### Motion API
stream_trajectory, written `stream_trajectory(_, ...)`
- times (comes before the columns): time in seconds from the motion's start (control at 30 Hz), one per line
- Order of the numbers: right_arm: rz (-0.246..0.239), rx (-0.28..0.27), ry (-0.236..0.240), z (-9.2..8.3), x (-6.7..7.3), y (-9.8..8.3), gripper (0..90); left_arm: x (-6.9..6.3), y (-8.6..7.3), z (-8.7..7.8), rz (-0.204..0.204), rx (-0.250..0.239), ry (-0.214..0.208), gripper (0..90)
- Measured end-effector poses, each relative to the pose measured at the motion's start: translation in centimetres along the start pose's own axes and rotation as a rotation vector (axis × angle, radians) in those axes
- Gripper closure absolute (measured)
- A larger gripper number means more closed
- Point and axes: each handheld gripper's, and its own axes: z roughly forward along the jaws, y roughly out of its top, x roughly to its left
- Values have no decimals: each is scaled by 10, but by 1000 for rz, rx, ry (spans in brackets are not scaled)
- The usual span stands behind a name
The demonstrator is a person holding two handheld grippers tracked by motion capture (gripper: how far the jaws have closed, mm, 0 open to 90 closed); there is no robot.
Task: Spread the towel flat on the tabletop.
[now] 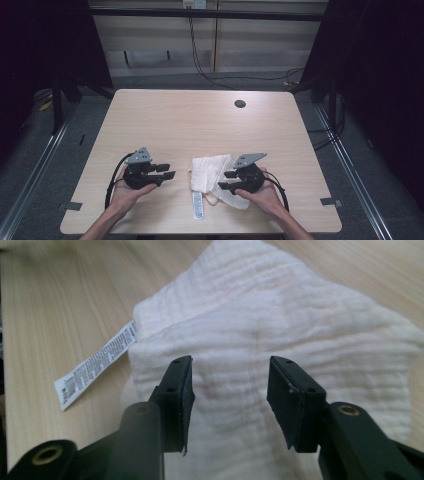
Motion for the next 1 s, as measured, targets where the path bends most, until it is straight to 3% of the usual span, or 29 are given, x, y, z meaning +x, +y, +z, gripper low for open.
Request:
stream_trajectory(0.17, -27, -22, -2, 1, 11, 10, 513, 4, -4, -4, -19, -11, 14, 562)
stream_trajectory(0.43, -102, -33, 88, 29, 33, 39, 651, 7, -13, -8, -36, -5, 25, 528)
stream_trajectory(0.5, -114, -6, 91, 35, 34, 37, 644, 7, -14, -9, -41, -7, 25, 525)
stream_trajectory(0.6, -97, 26, 78, 38, 33, 27, 557, 6, -14, -9, -35, -4, 22, 518)
stream_trajectory(0.8, -113, 30, 67, 25, 35, 25, 533, 4, -14, -6, -31, 1, 21, 507)
stream_trajectory(1.0, -158, 82, 48, 36, 33, 11, 522, 2, -13, -5, -18, 8, 22, 497)
